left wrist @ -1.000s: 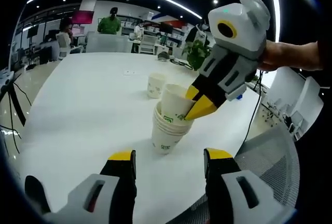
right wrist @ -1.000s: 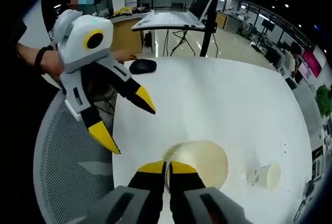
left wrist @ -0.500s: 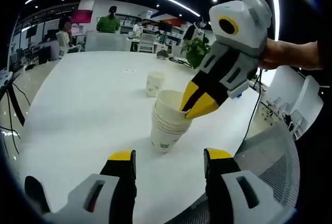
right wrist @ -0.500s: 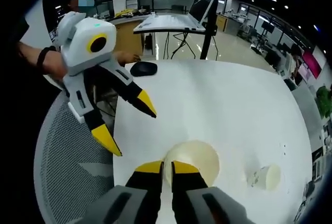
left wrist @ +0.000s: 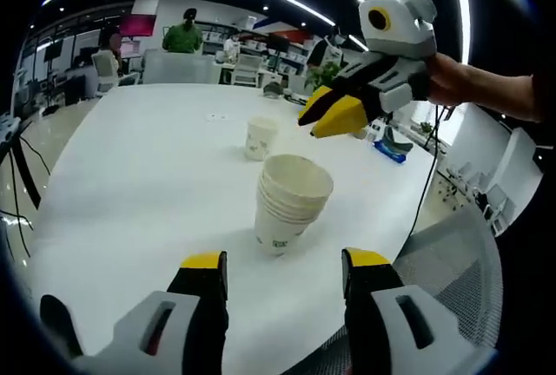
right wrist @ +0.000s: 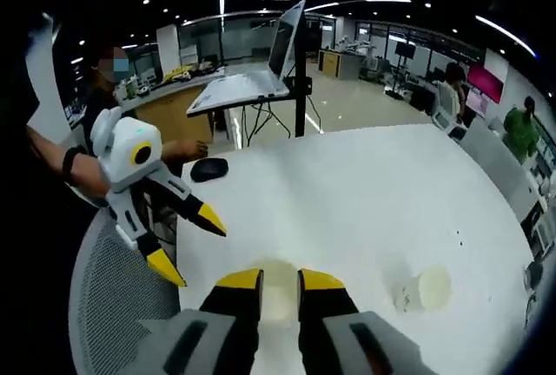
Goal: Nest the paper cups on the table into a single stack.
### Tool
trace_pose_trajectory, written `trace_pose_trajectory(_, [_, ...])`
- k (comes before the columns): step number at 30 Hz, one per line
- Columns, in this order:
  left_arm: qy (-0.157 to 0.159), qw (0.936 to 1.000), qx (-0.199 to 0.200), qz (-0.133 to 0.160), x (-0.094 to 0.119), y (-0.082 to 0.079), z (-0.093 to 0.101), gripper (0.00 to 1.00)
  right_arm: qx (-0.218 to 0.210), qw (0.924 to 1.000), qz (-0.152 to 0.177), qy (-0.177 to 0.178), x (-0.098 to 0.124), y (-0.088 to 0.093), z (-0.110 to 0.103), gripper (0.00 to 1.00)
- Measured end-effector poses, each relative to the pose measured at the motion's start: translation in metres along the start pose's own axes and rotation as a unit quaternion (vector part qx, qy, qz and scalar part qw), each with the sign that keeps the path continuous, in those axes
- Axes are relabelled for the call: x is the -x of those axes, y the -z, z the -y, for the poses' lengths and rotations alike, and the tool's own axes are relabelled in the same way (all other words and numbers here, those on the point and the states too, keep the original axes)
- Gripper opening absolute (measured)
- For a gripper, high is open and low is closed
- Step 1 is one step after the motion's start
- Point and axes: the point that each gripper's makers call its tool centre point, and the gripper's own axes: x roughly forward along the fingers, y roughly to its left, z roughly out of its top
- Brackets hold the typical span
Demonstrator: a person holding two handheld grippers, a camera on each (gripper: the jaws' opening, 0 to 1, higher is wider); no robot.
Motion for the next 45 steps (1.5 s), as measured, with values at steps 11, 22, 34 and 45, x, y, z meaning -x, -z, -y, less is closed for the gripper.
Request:
trace_pose_trajectory(11, [-0.001, 1.0000, 0.001, -0.005, -0.001, 0.002, -0.005, 0.51, -0.056, 0.9929, -0.020, 0.103, 0.000, 0.038, 0.100, 0.30])
trace_pose_trajectory(22, [-0.002, 0.9999, 0.007, -0.013, -0.002, 0.006, -0.007, 0.51, -0.083, 0.9844, -0.042, 0.149, -0.016, 0.058, 0.146, 0.36])
trace_pose_trajectory(34, [-0.003, 0.9997, 0.018, -0.018, -0.002, 0.011, -0.006, 0.51, -0.114, 0.9795, -0.083, 0.144, -0.061, 0.088, 0.177, 0.35])
trace_pose_trajectory(45, [-0.004, 0.9995, 0.020, -0.023, -0.003, 0.012, -0.007, 0.51, -0.129, 0.9769, -0.117, 0.123, -0.074, 0.106, 0.164, 0.04])
